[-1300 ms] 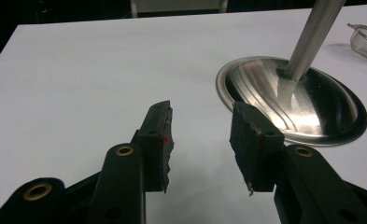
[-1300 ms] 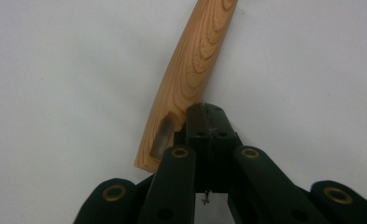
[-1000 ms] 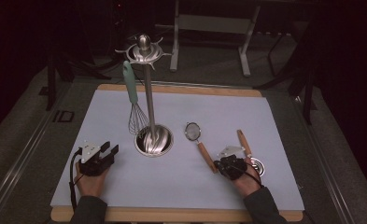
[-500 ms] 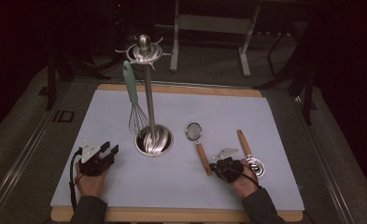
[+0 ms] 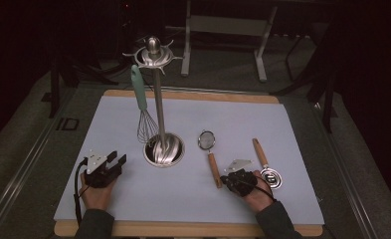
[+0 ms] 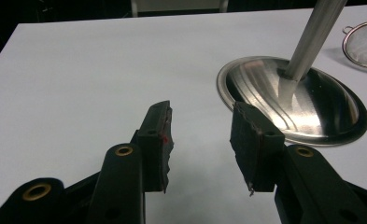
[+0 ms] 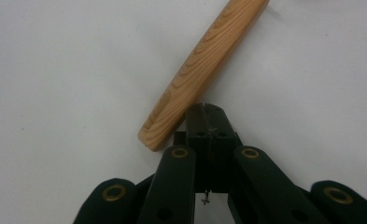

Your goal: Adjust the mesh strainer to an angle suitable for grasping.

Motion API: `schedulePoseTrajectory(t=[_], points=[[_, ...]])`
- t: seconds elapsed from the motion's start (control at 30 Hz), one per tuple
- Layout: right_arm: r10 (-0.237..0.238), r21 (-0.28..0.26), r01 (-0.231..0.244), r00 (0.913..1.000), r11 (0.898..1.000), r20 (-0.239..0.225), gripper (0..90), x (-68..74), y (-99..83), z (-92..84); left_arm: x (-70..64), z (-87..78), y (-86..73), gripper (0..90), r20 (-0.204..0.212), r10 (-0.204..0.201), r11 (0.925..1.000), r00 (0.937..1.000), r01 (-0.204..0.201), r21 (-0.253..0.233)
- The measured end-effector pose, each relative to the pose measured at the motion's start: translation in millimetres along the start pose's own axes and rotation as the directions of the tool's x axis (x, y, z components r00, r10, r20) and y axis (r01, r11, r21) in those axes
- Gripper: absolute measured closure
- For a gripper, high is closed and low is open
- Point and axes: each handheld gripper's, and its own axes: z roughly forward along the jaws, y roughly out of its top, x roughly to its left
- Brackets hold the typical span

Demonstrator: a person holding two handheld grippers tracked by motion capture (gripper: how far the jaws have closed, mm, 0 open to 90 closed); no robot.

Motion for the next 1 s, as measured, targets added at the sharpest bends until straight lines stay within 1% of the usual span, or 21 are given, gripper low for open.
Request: schedulePoseTrajectory(t=[0.1, 0.2, 0.27, 0.47, 0.5, 0.53, 0.6, 0.63, 0.73, 0.77, 0.8, 0.83, 0.87, 0.9, 0.93, 1.0], points=[[-0.015, -0.001, 0.015, 0.9999, 1.000, -0.005, 90.0, 4.2, 1.4, 0.9, -0.1, 0.0, 0.0, 58.5, 0.000, 0.000, 1.0000, 1.0000, 0.000, 0.000], [-0.018, -0.002, 0.018, 0.9998, 1.000, -0.008, 90.0, 6.9, 2.3, 1.5, 0.0, 0.1, 0.0, 58.5, 0.000, 0.001, 1.0000, 1.0000, -0.001, 0.001], [-0.038, -0.005, 0.038, 0.9992, 0.999, -0.011, 90.0, 11.3, 4.1, 2.8, 0.1, 0.1, 0.0, 58.5, 0.000, 0.000, 1.0000, 1.0000, 0.000, 0.001], [-0.078, -0.014, 0.078, 0.9960, 0.997, -0.044, 90.0, 21.5, 9.9, 6.7, 0.5, 0.2, 0.0, 58.3, 0.000, 0.000, 1.0000, 1.0000, 0.000, 0.002], [-0.078, -0.014, 0.078, 0.9960, 0.997, -0.044, 90.0, 21.5, 9.9, 6.7, 0.5, 0.2, 0.0, 58.3, 0.000, 0.000, 1.0000, 1.0000, 0.000, 0.002], [-0.083, -0.015, 0.083, 0.9948, 0.996, -0.058, 90.0, 26.2, 12.7, 8.7, 0.6, 0.2, 0.0, 58.3, 0.000, -0.001, 1.0000, 1.0000, 0.001, 0.003], [-0.104, -0.018, 0.103, 0.9926, 0.994, -0.063, 90.0, 30.1, 16.7, 11.6, 0.9, 0.2, 0.0, 58.1, 0.000, -0.003, 1.0000, 1.0000, 0.003, 0.004], [-0.104, -0.018, 0.103, 0.9926, 0.994, -0.063, 90.0, 30.1, 16.7, 11.6, 0.9, 0.2, 0.0, 58.1, 0.000, -0.003, 1.0000, 1.0000, 0.003, 0.004], [-0.128, -0.023, 0.126, 0.9888, 0.992, -0.077, 90.0, 37.8, 26.6, 18.8, 0.9, 0.2, 0.0, 57.9, 0.000, -0.005, 1.0000, 1.0000, 0.005, 0.003], [-0.128, -0.023, 0.126, 0.9888, 0.992, -0.077, 90.0, 37.8, 26.6, 18.8, 0.9, 0.2, 0.0, 57.9, 0.000, -0.005, 1.0000, 1.0000, 0.005, 0.003], [-0.139, -0.023, 0.138, 0.9867, 0.990, -0.085, 90.0, 41.0, 33.1, 23.0, 1.0, 0.3, 0.0, 57.9, 0.000, -0.006, 1.0000, 1.0000, 0.006, 0.003], [-0.139, -0.023, 0.138, 0.9867, 0.990, -0.085, 90.0, 41.0, 33.1, 23.0, 1.0, 0.3, 0.0, 57.9, 0.000, -0.006, 1.0000, 1.0000, 0.006, 0.003], [-0.154, -0.024, 0.152, 0.9840, 0.988, -0.089, 90.0, 44.5, 40.5, 28.0, 1.1, 0.2, -0.1, 57.9, 0.001, -0.008, 1.0000, 1.0000, 0.008, 0.002], [-0.154, -0.024, 0.152, 0.9840, 0.988, -0.089, 90.0, 44.5, 40.5, 28.0, 1.1, 0.2, -0.1, 57.9, 0.001, -0.008, 1.0000, 1.0000, 0.008, 0.002], [-0.172, -0.018, 0.171, 0.9805, 0.985, -0.094, 90.0, 47.7, 48.4, 33.0, 1.1, 0.2, 0.0, 57.9, 0.002, -0.009, 1.0000, 1.0000, 0.009, 0.003], [-0.191, -0.017, 0.190, 0.9770, 0.982, -0.096, 90.0, 50.7, 56.0, 38.6, 1.3, 0.2, 0.0, 57.9, 0.003, -0.011, 0.9999, 0.9999, 0.011, 0.003]])
